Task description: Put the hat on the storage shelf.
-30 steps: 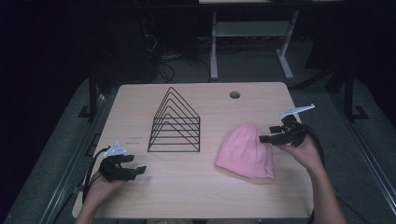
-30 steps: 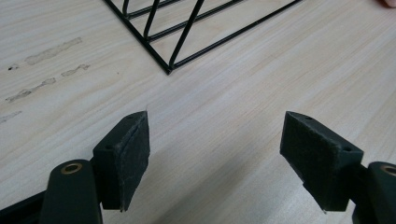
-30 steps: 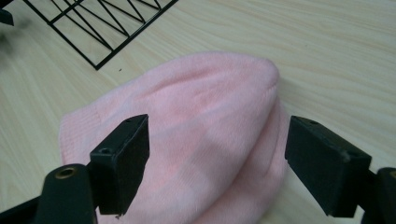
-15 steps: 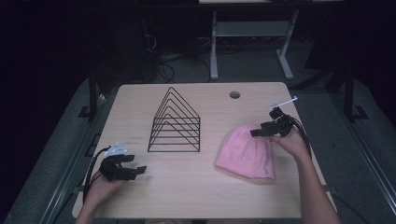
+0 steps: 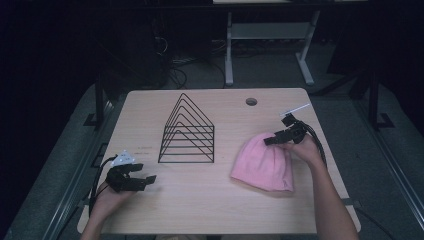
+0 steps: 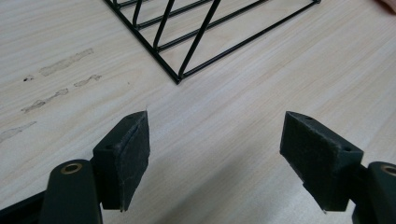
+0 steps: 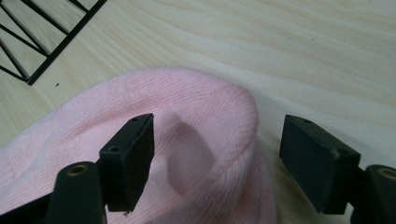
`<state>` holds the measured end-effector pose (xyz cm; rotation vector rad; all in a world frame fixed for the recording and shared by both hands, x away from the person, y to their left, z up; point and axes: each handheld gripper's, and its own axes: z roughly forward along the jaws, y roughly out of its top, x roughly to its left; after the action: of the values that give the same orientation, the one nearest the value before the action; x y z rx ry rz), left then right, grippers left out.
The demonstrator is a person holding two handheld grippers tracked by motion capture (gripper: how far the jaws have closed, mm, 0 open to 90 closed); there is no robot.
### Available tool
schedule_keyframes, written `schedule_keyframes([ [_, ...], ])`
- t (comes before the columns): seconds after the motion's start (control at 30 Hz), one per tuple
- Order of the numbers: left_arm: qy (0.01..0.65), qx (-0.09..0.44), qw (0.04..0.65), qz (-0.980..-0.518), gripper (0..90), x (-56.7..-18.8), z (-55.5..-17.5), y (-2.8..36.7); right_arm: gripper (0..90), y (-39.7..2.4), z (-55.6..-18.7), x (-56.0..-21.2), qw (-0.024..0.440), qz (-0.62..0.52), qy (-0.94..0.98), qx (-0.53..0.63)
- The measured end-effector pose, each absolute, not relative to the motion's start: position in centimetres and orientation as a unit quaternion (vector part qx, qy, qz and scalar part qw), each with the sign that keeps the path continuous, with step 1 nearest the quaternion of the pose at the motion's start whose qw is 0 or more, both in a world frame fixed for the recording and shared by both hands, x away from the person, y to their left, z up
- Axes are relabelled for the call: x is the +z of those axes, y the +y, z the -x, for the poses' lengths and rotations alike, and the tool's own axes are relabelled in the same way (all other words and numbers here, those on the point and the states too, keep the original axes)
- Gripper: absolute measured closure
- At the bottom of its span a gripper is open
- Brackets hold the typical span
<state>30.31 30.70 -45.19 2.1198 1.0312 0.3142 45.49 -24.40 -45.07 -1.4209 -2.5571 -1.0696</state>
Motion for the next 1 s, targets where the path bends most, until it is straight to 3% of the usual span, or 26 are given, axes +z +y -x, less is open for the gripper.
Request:
schedule_keyframes([
  [0.37, 0.407, 0.118, 0.367, -0.828, 24.0, -45.5, -30.9, 31.2, 36.6, -24.6, -46.3, -46.1, 0.031, 0.467, -0.813, -0.347],
  [0.6, 0.412, 0.117, 0.369, -0.825, 24.0, -45.6, -30.9, 31.6, 50.0, -24.4, -46.7, -46.1, 0.045, 0.458, -0.818, -0.346],
  [0.63, 0.414, 0.118, 0.371, -0.823, 24.0, -45.6, -30.9, 31.8, 56.4, -24.2, -46.8, -46.1, 0.047, 0.45, -0.823, -0.343],
  [0.87, 0.416, 0.119, 0.37, -0.822, 24.0, -45.5, -30.8, 32.0, 72.6, -24.0, -46.7, -46.1, 0.054, 0.441, -0.82, -0.361],
  [1.0, 0.415, 0.12, 0.372, -0.822, 24.0, -45.5, -30.7, 32.1, 74.5, -23.8, -46.4, -45.5, 0.057, 0.435, -0.82, -0.367],
])
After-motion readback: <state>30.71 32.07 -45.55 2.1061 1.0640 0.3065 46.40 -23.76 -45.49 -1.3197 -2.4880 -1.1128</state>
